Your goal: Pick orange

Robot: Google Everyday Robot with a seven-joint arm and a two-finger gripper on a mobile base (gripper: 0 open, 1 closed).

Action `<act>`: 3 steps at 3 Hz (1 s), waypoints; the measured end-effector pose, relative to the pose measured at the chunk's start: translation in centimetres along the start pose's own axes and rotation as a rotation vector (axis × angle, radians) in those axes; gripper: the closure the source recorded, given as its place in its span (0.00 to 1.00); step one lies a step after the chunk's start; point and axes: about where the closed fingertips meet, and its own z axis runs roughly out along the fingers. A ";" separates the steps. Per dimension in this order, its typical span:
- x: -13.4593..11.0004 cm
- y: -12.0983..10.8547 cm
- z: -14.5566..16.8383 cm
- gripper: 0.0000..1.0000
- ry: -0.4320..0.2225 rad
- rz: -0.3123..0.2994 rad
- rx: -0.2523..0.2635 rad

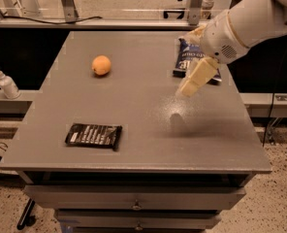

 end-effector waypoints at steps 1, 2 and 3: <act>0.0 0.0 0.0 0.00 -0.001 0.000 0.000; -1.6 -1.2 3.9 0.00 -0.081 0.014 -0.005; -4.8 -2.8 10.6 0.00 -0.220 0.047 -0.020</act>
Offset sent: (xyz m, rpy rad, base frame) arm 0.0917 0.1196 -0.0586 0.3119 -0.0144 0.0393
